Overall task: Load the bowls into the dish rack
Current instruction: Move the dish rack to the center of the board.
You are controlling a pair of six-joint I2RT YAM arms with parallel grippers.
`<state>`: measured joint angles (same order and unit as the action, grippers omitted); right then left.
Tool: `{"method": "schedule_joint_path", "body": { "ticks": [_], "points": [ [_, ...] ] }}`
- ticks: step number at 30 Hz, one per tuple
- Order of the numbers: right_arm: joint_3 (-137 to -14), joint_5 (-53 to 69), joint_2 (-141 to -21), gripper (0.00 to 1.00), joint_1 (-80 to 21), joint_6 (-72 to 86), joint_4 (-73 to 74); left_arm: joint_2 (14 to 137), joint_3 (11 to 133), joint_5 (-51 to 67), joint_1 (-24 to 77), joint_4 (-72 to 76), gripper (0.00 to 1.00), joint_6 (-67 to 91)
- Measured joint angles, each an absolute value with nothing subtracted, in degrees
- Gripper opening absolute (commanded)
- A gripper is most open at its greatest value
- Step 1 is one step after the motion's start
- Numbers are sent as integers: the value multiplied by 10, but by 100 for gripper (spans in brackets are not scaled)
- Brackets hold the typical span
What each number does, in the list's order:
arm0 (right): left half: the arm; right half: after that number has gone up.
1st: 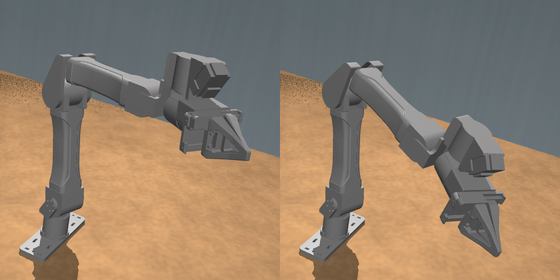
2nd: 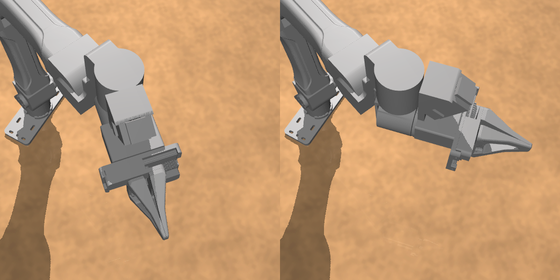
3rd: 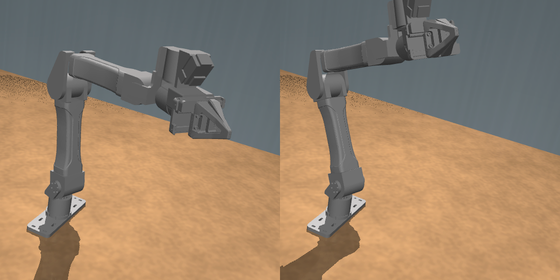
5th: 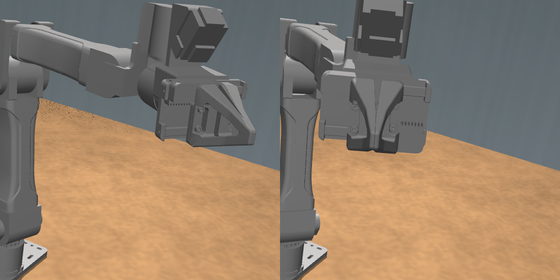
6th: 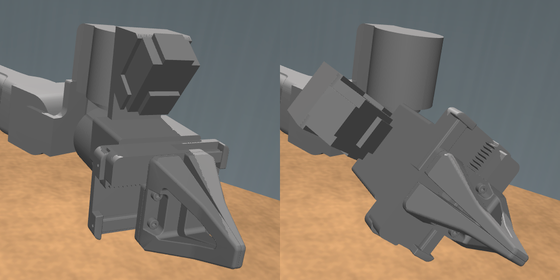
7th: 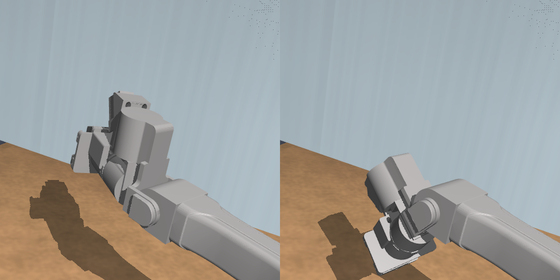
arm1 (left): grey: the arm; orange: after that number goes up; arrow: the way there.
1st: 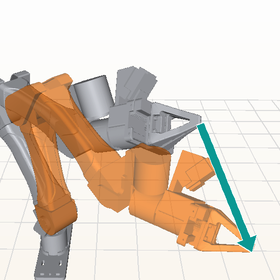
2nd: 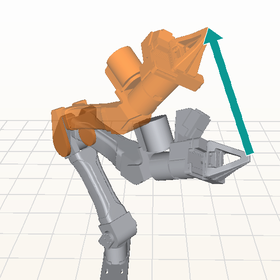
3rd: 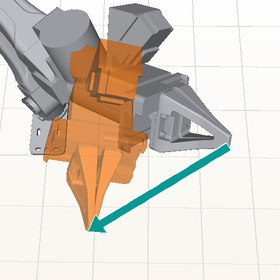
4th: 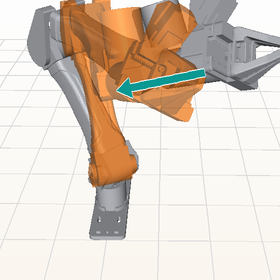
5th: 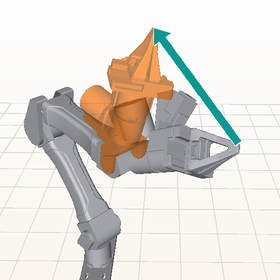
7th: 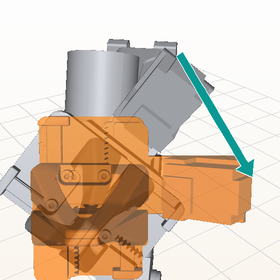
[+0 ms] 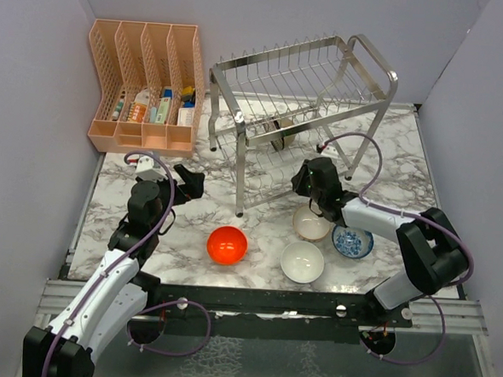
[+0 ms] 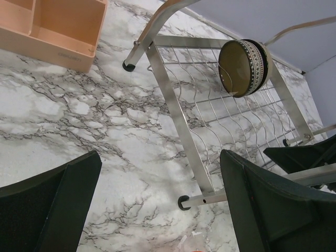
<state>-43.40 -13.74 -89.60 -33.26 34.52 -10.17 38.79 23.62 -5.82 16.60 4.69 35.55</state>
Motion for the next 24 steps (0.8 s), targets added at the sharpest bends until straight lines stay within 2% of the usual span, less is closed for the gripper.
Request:
{"method": "schedule_joint_path", "body": {
  "ticks": [24],
  "points": [
    [-407,-167,-890,17,-531,500,-75,344,236,-58,166,7,99,357]
  ]
}}
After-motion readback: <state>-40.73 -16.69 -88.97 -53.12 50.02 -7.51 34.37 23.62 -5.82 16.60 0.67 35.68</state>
